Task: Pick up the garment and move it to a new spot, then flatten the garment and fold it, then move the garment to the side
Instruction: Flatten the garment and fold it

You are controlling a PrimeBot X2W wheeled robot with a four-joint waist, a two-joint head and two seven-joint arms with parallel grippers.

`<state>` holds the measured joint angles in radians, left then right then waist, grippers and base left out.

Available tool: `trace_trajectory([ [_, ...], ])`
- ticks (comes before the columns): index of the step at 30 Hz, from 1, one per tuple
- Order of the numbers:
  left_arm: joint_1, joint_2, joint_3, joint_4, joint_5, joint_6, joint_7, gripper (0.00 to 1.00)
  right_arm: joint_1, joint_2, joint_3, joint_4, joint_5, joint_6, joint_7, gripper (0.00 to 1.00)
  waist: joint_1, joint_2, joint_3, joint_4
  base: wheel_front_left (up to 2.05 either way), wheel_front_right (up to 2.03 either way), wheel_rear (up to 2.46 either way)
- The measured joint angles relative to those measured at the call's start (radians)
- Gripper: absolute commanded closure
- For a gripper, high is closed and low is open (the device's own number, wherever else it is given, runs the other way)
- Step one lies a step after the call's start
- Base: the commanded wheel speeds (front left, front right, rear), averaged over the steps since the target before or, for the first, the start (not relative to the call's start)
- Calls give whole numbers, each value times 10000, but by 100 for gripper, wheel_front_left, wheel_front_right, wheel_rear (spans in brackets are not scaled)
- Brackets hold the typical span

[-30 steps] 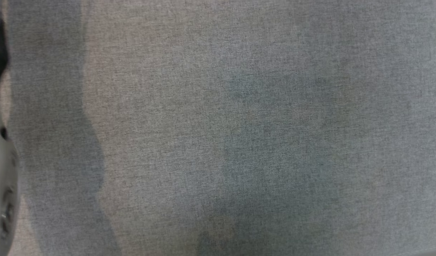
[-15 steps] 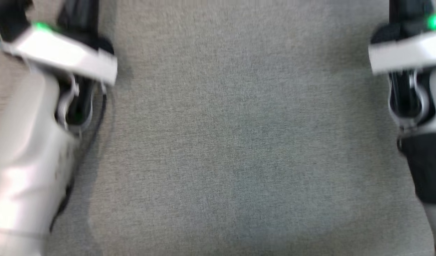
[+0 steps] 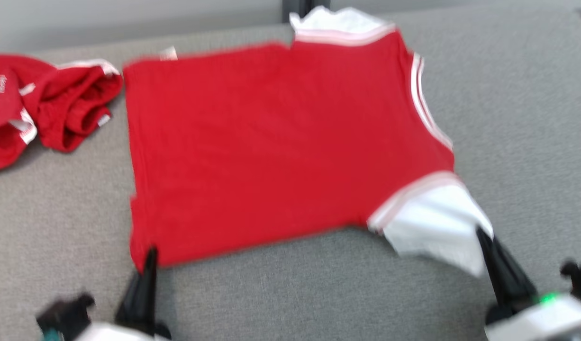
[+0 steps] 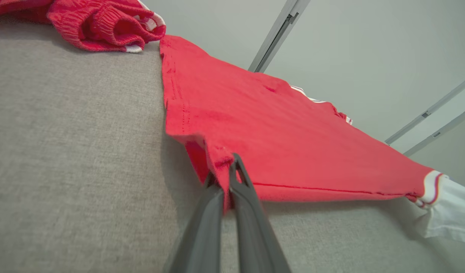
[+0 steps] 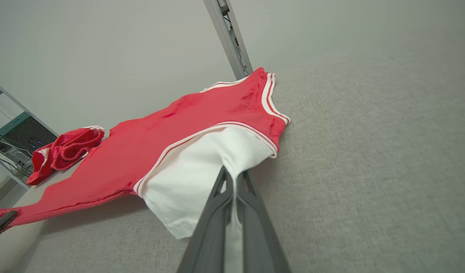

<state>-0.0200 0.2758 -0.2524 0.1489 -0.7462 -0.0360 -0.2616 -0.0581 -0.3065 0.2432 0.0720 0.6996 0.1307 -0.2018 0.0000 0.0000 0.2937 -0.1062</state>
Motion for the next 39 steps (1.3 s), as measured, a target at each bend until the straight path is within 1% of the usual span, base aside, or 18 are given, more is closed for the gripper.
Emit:
trace_trajectory([
  [4, 2269, -336, -173, -1170, -299, 771, 176, 100, 2121, -75, -566, -265, -163, 0, 332, 100, -1, 0, -876, -74, 0, 0, 0],
  [6, 3223, -420, -326, -1774, -410, 1104, 433, 100, 3155, 33, -746, -535, -102, 0, 525, 100, 0, 0, -1208, -61, 0, 0, 0],
  [9, 4065, -253, -560, -2742, -198, 1758, 926, 100, 4263, 176, -1231, -1051, -69, 0, 702, 100, -1, 1, -1460, 111, 0, 0, 0],
  [11, 4246, -251, -681, -3515, -219, 1996, 1313, 100, 4459, 163, -1471, -1373, -109, -2, 884, 100, -1, 0, -1477, 269, 0, 0, 0],
  [13, 4145, -71, -826, -4169, -4, 2199, 1724, 100, 4145, 217, -1672, -1753, -109, -2, 1095, 100, -1, 0, -1403, 328, 0, 0, 0],
  [15, 3642, 98, -727, -4525, 19, 2353, 2117, 100, 3487, 205, -1787, -1925, -188, -2, 1260, 100, -1, 0, -1288, 348, 0, 0, 0],
  [17, 3001, 249, -489, -4661, 63, 2589, 2474, 100, 2607, 128, -1825, -1919, -481, -2, 1469, 100, -1, 0, -1157, 344, 0, 0, 0],
  [20, 2137, 343, -295, -4523, -69, 2809, 3129, 100, 1137, 282, -1634, -1609, -579, 0, 1758, 100, -1, 0, -888, 293, 0, 0, 0],
  [24, 816, 430, -412, -3463, -130, 2811, 3858, 100, -268, 236, -1277, -408, -849, -2, 2094, 100, 0, 0, -596, 349, 0, 0, 0],
  [25, 124, 324, -575, -2719, -222, 2694, 4199, 100, -930, 205, -1028, 261, -915, -2, 2232, 100, -1, 0, -446, 424, 0, 0, 0],
  [26, -213, 255, -704, -2324, -232, 2633, 4357, 100, -1231, 186, -903, 577, -945, -2, 2257, 100, 0, 0, -374, 471, 0, 0, 0],
  [29, -1096, 215, -882, -1179, -92, 2475, 4497, 100, -2073, 117, -483, 1452, -1101, -2, 2226, 100, 0, 0, -175, 565, 0, 0, 0],
  [32, -1596, 165, -901, -428, -19, 2301, 4362, 100, -2857, 148, -194, 2251, -1210, 0, 1918, 100, -1, 0, -51, 521, 0, 0, 0],
  [33, -1694, 128, -895, -247, -25, 2301, 4357, 69, -3089, 153, -174, 2491, -1325, 0, 1705, 58, -1, 0, -26, 493, 0, 0, 0],
  [34, -1741, 73, -874, -123, -73, 2276, 4353, 0, -3293, 127, -125, 2765, -1544, 0, 1584, 0, 0, 0, -4, 470, 0, 0, 0],
  [37, -1692, 71, -917, 109, -155, 2132, 4360, 0, -3553, 136, 128, 3187, -1751, 0, 1348, 0, -1, 0, 23, 415, 0, 0, 0],
  [39, -1499, 236, -844, -2, -186, 2069, 4232, 0, -3576, 42, 146, 3193, -1933, 0, 1175, 0, 0, 0, 6, 371, 0, 0, 0],
])
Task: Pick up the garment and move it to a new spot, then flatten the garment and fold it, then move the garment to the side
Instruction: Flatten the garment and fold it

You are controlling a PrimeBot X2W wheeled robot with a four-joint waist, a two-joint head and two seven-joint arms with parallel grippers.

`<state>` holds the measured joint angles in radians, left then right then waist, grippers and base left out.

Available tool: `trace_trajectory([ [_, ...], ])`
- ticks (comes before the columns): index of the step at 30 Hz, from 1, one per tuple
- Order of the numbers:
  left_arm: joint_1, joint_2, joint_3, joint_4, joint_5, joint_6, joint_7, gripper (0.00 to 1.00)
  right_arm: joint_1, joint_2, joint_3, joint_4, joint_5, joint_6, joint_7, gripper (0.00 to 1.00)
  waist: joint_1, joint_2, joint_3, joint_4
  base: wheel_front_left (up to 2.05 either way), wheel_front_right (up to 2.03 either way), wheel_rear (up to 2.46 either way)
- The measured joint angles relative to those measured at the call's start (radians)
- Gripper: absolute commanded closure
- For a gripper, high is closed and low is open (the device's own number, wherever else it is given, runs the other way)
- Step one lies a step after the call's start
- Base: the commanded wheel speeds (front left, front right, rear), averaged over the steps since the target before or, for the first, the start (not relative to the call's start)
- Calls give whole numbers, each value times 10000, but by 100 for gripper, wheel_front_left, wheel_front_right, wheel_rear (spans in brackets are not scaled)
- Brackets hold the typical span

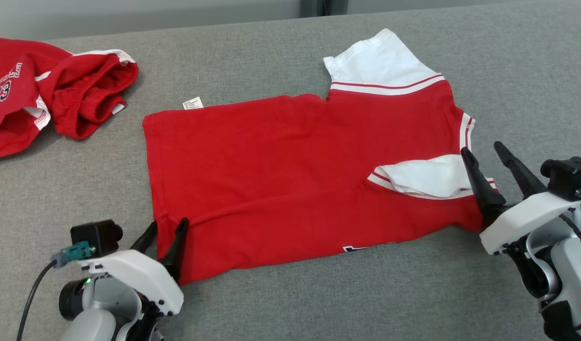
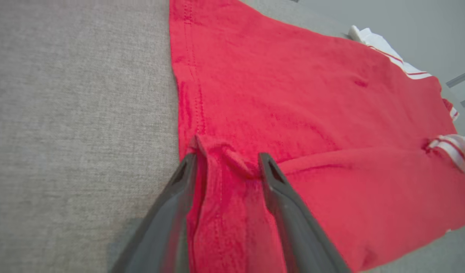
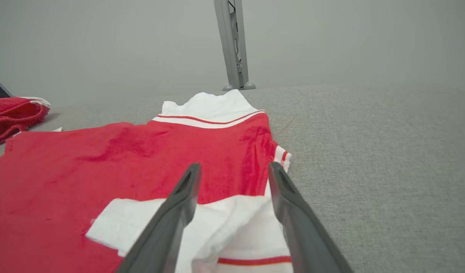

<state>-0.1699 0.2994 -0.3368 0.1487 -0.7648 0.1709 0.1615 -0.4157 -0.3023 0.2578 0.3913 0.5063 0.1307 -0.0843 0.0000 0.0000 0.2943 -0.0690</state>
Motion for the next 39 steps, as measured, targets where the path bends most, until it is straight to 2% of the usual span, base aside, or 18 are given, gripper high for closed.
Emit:
trace_trajectory([
  [4, 848, 295, 211, -696, -121, 48, -94, 0, 602, -351, -199, -435, -284, 0, 125, 0, 0, 0, -111, -74, 0, 0, 0],
  [10, 1693, 711, 433, -1476, -456, 184, 288, 0, 1921, -740, -380, -1218, -763, 0, 1509, 0, 0, 0, -66, -178, 0, 0, 0],
  [14, 1820, 903, 405, -1557, -451, 297, 543, 0, 2328, -706, -569, -1678, -917, 2, 2408, 0, -1, 0, 140, -236, 0, 0, 0],
  [24, 1210, 731, 144, -1369, -640, 0, 857, 0, 2054, -203, -888, -1764, -1478, 2, 3014, 0, 0, 0, 590, -76, 0, 0, 0],
  [25, 1177, 702, 119, -1356, -671, -40, 872, 5, 2023, -203, -890, -1753, -1478, 2, 3055, 0, 0, 0, 611, -53, 0, 0, 0],
  [26, 1143, 696, 88, -1331, -717, -96, 884, 45, 1991, -201, -884, -1741, -1475, 2, 3116, 0, -1, 0, 628, -34, 0, 0, 0],
  [28, 1062, 700, 46, -1264, -763, -205, 980, 70, 1985, -199, -872, -1737, -1446, 2, 3195, 0, 0, 1, 650, -10, 0, 0, 0],
  [29, 1042, 700, 29, -1244, -809, -244, 988, 100, 1985, -205, -855, -1735, -1419, 0, 3258, 0, -1, 1, 654, -2, 0, 0, 0],
  [32, 1044, 640, -46, -1183, -980, -474, 1024, 100, 2010, -336, -654, -1791, -1231, -4, 3511, 0, 0, 0, 632, -3, 0, 0, 0],
  [33, 1063, 562, -105, -1166, -1099, -571, 1068, 100, 2034, -408, -573, -1827, -1122, -4, 3588, 44, 0, 0, 613, -9, 0, 0, 0],
  [35, 1214, 370, -263, -1195, -1313, -780, 1174, 100, 2141, -579, -389, -1933, -872, -4, 3670, 96, 0, 0, 560, -30, 0, 0, 0],
  [36, 1276, 320, -291, -1197, -1392, -836, 1197, 100, 2211, -681, -280, -1977, -757, -4, 3676, 100, 0, 0, 527, -38, 0, 0, 0],
  [39, 1471, 399, -282, -1189, -1546, -970, 1244, 100, 2412, -1018, 10, -2094, -412, 2, 3758, 100, 0, 0, 375, -61, 0, 0, 0],
])
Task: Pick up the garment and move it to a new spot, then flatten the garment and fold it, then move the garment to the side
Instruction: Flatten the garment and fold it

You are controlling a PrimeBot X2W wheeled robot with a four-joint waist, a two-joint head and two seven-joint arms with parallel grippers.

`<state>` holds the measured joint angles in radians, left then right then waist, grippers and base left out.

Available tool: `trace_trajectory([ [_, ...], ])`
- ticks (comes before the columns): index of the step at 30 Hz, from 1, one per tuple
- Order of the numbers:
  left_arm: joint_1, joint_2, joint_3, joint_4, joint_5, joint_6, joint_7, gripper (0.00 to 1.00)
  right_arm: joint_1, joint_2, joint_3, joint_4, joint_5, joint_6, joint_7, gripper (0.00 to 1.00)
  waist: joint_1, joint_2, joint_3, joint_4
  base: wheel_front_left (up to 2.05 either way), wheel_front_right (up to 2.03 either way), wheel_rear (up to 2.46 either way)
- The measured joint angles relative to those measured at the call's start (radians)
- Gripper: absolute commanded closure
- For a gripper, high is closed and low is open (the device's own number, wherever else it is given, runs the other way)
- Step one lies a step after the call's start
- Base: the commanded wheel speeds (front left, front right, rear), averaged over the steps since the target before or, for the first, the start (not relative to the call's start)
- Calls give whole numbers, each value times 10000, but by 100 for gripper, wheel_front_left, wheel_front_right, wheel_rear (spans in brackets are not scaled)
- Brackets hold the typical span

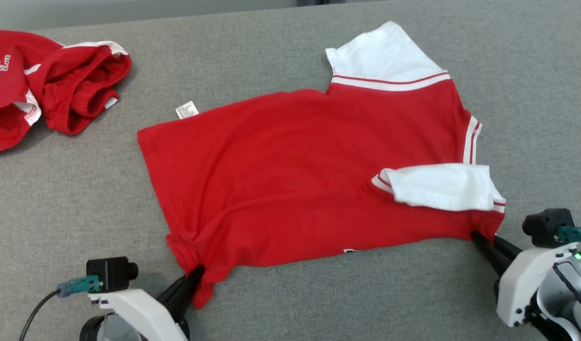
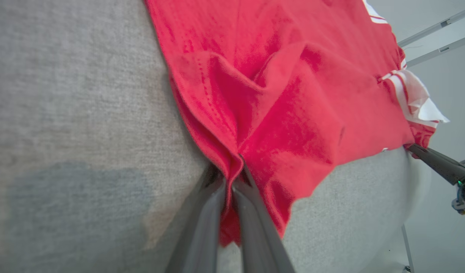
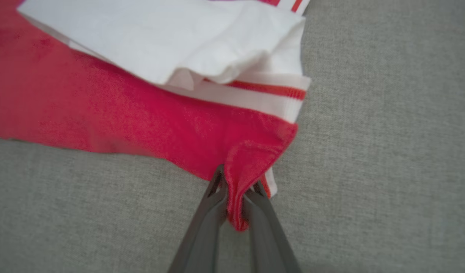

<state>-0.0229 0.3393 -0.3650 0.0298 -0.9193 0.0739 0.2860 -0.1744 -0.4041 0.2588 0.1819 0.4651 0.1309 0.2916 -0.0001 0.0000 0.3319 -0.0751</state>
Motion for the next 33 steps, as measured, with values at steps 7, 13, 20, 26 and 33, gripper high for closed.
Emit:
trace_trajectory([
  [7, 956, 1181, 556, -518, -364, -190, 445, 100, 702, -1595, 491, -721, 1287, 2, 435, 100, 0, 0, -532, -5, 0, 0, 0],
  [13, 1981, 1649, 554, -1615, -767, -213, 945, 100, 1661, -2723, 443, -1346, 2219, 31, 1289, 100, 0, 0, -725, 10, 0, 0, 0],
  [20, 2608, 1392, 458, -1847, -719, 86, 633, 0, 2305, -2619, 123, -1371, 2512, 29, 1603, 0, 0, 0, -636, 32, 0, 0, 0],
  [26, 2372, 1718, 1413, -2460, -217, 815, -38, 0, 1662, -2558, -1074, -2299, 2259, -2, 1394, 0, 0, 0, -416, 96, 0, 0, 0],
  [33, -551, 1808, 1461, -2408, 443, 1122, 174, 0, -1570, -2339, -1081, -2211, 1302, 0, 1885, 0, 0, 0, 508, 246, 0, 0, 0],
])
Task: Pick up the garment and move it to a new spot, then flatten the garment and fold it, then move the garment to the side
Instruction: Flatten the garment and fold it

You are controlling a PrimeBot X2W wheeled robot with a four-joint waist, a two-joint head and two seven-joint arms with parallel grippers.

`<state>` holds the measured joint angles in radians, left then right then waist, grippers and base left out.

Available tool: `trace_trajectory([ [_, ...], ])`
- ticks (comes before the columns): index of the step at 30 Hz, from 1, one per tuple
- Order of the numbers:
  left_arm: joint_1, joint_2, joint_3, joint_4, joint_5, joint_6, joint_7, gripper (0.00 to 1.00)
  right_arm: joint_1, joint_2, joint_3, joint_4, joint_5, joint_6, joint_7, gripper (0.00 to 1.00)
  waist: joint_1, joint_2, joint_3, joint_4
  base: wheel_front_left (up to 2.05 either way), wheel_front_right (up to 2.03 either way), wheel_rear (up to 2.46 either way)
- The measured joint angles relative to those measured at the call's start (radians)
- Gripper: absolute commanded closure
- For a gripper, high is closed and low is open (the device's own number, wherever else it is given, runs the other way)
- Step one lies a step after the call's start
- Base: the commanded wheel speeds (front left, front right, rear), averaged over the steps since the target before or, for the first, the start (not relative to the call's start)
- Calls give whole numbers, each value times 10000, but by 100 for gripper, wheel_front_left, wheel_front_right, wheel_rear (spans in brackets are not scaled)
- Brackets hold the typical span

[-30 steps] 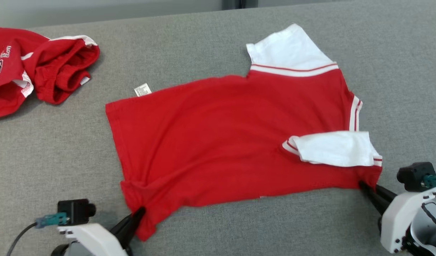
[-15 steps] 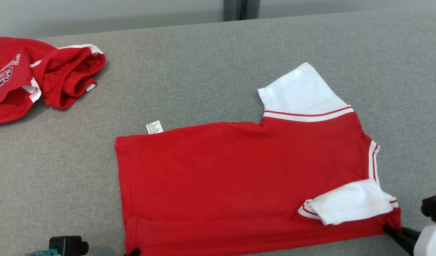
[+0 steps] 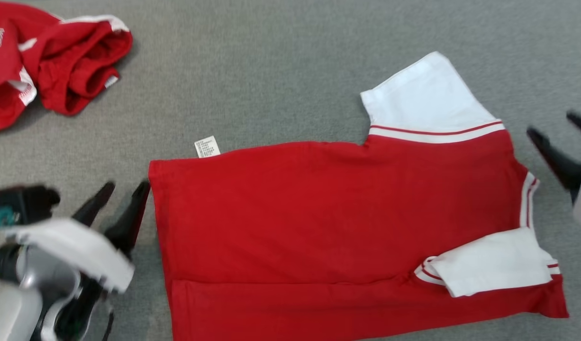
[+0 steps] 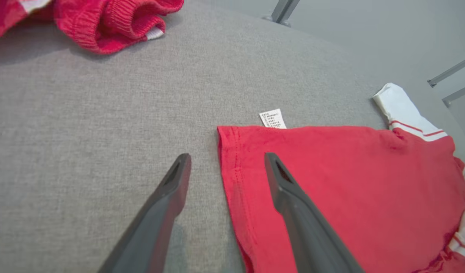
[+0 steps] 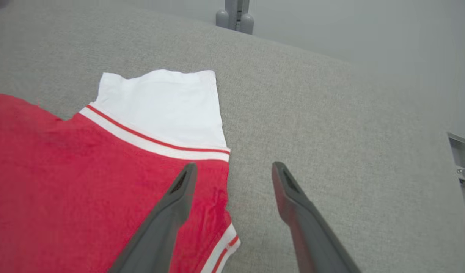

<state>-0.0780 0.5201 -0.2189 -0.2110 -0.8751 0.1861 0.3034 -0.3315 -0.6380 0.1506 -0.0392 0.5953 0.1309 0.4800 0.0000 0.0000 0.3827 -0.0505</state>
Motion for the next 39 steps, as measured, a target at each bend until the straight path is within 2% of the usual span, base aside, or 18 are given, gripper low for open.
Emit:
trace_trajectory([
  [2, -1170, -257, -362, 456, 159, -27, 251, 0, -1212, 366, 171, 552, -293, 2, -33, 0, 0, 0, 363, 117, 0, 0, 0],
  [4, -2227, -476, -853, 980, 305, -244, 604, 0, -2375, 961, 205, 1383, -489, 0, -159, 0, 0, 0, 747, 253, 0, 0, 0],
  [6, -3101, -562, -1235, 1613, 587, -460, 851, 0, -3315, 1177, 583, 2232, -984, 0, -265, 0, 1, 0, 1103, 408, 0, 0, 0],
  [7, -3684, -652, -1413, 2176, 708, -640, 938, 0, -4026, 1488, 708, 3160, -1233, 0, -453, 0, 1, 0, 1344, 614, 0, 0, 0],
  [11, -4429, -731, -1595, 2882, 792, -993, 963, 0, -5062, 2100, 897, 4652, -1308, 0, -731, 0, 0, 0, 1669, 1007, 0, 0, 0],
  [16, -4737, -905, -1824, 3210, 694, -1429, 1024, 0, -5578, 2109, 1313, 5726, -1398, 0, -1131, 0, 1, 0, 1776, 1382, 0, 0, 0],
  [23, -4798, -1009, -1904, 3160, 198, -1860, 1266, 0, -6002, 2046, 1852, 6408, -1005, 0, -1223, 0, 1, 0, 1721, 1369, 0, 0, 0],
  [39, -4274, -855, -1939, 2408, -105, -1850, 1499, 0, -6029, 1739, 2915, 6757, -56, 0, -1521, 0, 0, 0, 1458, 1224, 0, 0, 0],
])
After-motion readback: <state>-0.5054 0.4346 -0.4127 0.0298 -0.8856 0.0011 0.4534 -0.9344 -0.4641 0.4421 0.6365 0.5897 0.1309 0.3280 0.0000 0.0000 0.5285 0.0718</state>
